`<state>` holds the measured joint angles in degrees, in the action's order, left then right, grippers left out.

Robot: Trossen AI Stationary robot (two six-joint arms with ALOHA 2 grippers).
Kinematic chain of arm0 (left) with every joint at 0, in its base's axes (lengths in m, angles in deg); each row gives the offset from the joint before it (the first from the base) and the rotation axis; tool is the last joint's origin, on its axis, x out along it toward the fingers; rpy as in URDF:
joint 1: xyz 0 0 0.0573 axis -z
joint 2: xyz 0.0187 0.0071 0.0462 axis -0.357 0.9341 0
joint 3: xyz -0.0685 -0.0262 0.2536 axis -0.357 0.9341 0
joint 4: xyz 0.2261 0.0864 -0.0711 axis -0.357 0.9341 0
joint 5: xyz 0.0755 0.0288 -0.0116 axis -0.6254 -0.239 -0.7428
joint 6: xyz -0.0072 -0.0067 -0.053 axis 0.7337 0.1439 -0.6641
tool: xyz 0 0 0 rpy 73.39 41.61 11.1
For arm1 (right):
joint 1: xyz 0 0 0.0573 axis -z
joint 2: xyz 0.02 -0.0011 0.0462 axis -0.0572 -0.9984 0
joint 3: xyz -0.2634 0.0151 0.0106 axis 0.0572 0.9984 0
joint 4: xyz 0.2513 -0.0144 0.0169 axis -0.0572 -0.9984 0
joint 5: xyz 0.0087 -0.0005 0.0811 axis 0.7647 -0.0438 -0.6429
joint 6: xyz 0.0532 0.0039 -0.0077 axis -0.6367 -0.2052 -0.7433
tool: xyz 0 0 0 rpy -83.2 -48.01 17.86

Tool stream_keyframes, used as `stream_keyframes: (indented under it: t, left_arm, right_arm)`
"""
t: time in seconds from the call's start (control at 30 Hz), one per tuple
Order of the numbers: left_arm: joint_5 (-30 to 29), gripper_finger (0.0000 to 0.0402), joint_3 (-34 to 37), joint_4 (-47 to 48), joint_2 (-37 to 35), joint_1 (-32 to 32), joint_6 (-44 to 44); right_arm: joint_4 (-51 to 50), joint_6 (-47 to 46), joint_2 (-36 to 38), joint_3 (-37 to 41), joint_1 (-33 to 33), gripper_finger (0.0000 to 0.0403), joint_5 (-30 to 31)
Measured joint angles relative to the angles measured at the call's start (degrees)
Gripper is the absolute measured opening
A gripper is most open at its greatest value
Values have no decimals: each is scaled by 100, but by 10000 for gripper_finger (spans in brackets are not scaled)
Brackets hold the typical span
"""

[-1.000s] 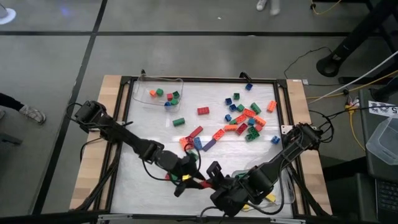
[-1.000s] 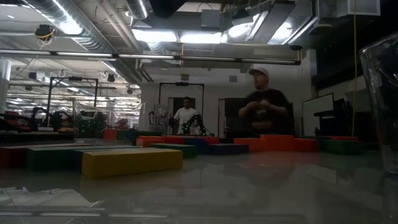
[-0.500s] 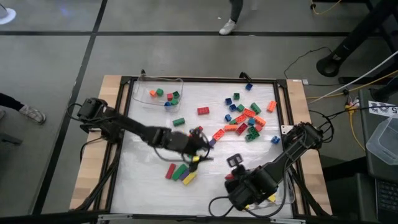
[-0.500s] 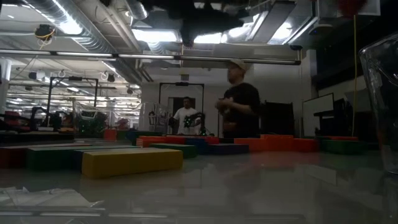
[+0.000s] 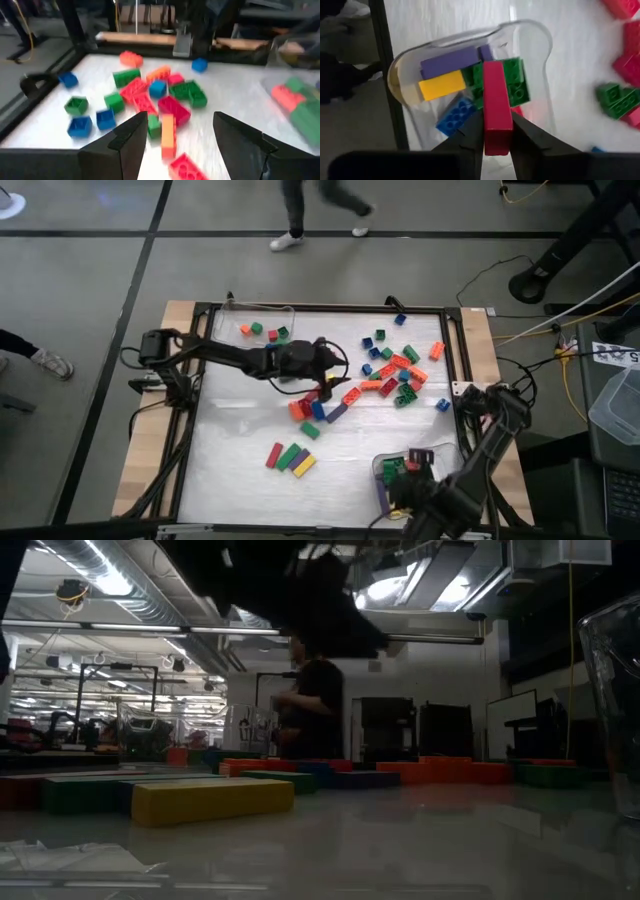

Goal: Sort blocks by size
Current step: Put the rectangular red block into the bottom transparent bin, then put the square blue game piece into the top transparent bin

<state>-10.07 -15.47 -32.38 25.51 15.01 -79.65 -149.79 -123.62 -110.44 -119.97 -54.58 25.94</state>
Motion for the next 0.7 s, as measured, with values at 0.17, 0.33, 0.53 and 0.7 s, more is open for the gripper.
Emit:
stream_keyframes:
  t: [0.17, 0.33, 0.53, 0.7]
  left_arm:
    - [8, 212, 2, -251, 472, -248, 218]
    - [105, 212, -201, -597, 896, -448, 608]
    - [160, 211, -716, -494, 1277, -581, 468]
    - [406, 211, -1079, 29, 1379, -597, 466]
  right_arm:
    - [34, -679, -283, 0, -248, 92, -10]
    - [18, -808, -560, 0, -309, 94, -81]
    - [-18, -641, -662, 2, -157, 94, -213]
    - [-9, -347, -423, 7, 211, 88, 194]
